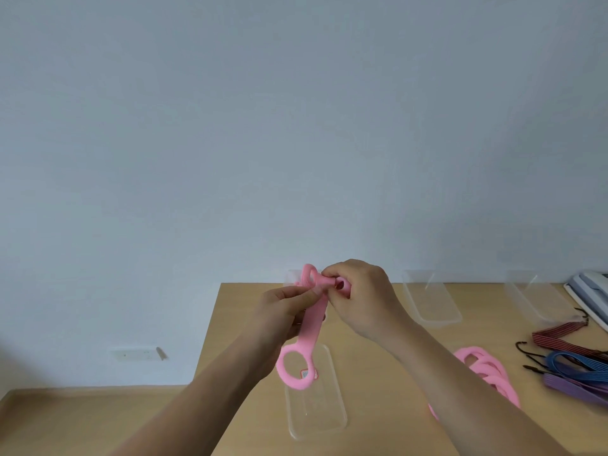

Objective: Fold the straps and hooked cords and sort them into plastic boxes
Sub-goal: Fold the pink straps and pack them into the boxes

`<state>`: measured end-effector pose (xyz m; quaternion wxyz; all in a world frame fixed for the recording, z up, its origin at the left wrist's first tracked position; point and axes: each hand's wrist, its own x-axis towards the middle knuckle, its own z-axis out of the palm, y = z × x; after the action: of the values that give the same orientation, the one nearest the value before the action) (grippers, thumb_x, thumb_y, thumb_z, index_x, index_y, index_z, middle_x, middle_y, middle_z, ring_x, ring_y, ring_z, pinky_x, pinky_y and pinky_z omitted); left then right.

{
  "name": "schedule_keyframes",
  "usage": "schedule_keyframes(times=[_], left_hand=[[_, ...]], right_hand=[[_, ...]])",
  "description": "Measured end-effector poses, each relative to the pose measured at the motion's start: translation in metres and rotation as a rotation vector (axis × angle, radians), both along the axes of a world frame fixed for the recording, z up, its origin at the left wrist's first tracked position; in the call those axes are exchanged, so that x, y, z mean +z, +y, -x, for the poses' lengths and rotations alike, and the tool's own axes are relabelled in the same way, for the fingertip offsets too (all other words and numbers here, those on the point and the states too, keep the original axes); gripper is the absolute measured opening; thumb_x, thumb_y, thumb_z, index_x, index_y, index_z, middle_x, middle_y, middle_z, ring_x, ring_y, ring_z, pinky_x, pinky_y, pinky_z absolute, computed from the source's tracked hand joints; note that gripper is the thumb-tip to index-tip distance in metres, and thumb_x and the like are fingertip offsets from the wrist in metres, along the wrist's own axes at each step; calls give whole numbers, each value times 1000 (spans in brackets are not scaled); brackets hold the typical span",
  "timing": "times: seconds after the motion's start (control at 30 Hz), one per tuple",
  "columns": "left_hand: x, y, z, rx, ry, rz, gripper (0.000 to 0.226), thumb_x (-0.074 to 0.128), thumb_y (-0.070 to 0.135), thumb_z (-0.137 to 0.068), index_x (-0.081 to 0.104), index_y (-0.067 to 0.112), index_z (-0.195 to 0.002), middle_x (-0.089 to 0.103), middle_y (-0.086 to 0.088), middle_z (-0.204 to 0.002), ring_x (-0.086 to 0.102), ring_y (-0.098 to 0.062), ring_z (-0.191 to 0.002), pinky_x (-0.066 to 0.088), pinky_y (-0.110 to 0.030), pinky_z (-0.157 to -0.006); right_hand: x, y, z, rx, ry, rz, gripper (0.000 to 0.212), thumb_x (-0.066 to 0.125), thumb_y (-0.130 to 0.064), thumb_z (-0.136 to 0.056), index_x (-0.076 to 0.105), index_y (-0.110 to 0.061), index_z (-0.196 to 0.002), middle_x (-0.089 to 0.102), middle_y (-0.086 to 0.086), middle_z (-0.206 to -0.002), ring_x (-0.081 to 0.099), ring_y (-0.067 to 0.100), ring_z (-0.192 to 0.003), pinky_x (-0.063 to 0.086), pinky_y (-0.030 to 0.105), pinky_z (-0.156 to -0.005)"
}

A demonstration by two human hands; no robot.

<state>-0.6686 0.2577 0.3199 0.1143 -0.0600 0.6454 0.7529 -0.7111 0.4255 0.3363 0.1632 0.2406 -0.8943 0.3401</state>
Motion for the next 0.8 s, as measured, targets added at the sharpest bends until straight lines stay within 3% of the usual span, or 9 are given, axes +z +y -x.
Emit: schedule_keyframes(times=[0.13,0.23,0.37,0.5,0.6,0.7,0.8], left_hand=[[4,0,1,-15,21,-29,40,67,47,-91,80,13,-106,75,-21,-112,73,-37,-106,55,-50,-99],[8,0,2,-45,70,-26,33,60,34,-98,78,7,-105,69,-29,-116,64,-33,-95,52,-45,-90],[9,0,1,-15,80,-23,27,58,18,-101,73,-4,-107,64,-37,-117,58,-30,-92,47,-44,-87],[6,1,1,79,41,-43,23,63,14,-99,73,-1,-113,74,-27,-111,68,-42,-98,55,-49,-92],[5,2,0,81,56,0,21,66,12,-94,74,0,-109,74,-20,-105,68,-33,-93,55,-46,-89],[6,6,-1,146,36,-23,37,70,20,-79,73,7,-113,74,-24,-111,71,-38,-99,55,-55,-98],[5,8,0,170,43,-24,40,69,22,-75,73,10,-113,75,-22,-109,72,-32,-94,54,-59,-98]], right_hand=[[-8,-4,-6,24,110,16,9,72,-7,-83,70,-15,-82,54,-7,-73,54,11,-66,49,29,-60],[-12,-7,-9,42,166,16,21,73,3,-76,69,-16,-84,50,-9,-79,53,11,-67,48,26,-59],[-12,-7,-12,55,173,80,25,77,5,-74,77,-15,-89,60,0,-84,61,15,-72,52,29,-63],[-10,-4,-16,71,-61,264,20,76,-8,-83,79,-24,-94,67,-8,-94,67,9,-88,54,21,-76],[-9,0,-13,-57,-342,430,26,64,-9,-91,75,-32,-88,73,-11,-84,70,8,-84,57,27,-78],[-6,2,-13,-6,-589,503,20,66,-12,-90,79,-27,-86,74,-3,-75,70,12,-67,61,34,-68],[-5,3,-16,-15,-578,515,17,70,-17,-86,80,-28,-80,73,-1,-70,67,13,-60,58,28,-59]])
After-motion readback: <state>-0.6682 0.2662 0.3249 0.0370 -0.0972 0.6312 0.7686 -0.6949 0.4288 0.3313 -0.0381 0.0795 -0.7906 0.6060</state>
